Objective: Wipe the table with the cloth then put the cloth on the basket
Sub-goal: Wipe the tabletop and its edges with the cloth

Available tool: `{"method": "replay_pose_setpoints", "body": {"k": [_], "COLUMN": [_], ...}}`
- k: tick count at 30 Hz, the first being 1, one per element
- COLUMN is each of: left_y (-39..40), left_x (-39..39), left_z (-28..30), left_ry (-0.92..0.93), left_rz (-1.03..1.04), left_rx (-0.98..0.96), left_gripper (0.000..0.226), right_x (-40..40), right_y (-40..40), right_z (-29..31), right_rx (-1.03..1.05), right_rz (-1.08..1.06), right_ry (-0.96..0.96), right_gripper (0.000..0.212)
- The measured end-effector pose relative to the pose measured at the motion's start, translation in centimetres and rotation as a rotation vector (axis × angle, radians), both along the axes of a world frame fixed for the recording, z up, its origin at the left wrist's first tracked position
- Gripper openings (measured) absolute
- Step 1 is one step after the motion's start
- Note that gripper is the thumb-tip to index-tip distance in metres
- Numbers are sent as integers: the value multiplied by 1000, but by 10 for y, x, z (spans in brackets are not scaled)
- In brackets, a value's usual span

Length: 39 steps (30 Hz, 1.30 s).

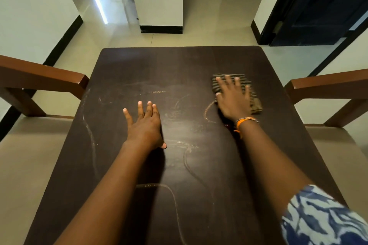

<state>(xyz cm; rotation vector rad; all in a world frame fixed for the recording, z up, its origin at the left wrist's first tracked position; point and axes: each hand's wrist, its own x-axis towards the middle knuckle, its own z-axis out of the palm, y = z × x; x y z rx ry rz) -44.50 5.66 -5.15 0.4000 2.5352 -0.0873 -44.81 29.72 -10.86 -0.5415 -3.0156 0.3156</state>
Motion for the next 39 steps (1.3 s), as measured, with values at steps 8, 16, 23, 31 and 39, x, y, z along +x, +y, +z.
{"method": "replay_pose_setpoints", "body": {"k": [8, 16, 23, 31, 39], "left_y": [26, 21, 6, -1, 9], "left_x": [4, 1, 1, 8, 15], "left_z": [5, 1, -2, -4, 0], "left_ry": [87, 49, 22, 19, 93], "left_rz": [-63, -37, 62, 157, 107], "left_rx": [-194, -147, -9, -20, -100], "left_gripper": [105, 107, 112, 110, 103], "right_x": [5, 72, 87, 52, 81], "right_y": [-93, 90, 66, -111, -50], "right_z": [0, 1, 2, 2, -2], "right_rx": [-13, -38, -26, -69, -37], "right_rz": [356, -159, -272, 173, 163], "right_ry": [-27, -28, -5, 32, 24], "right_gripper": [55, 52, 53, 57, 55]}}
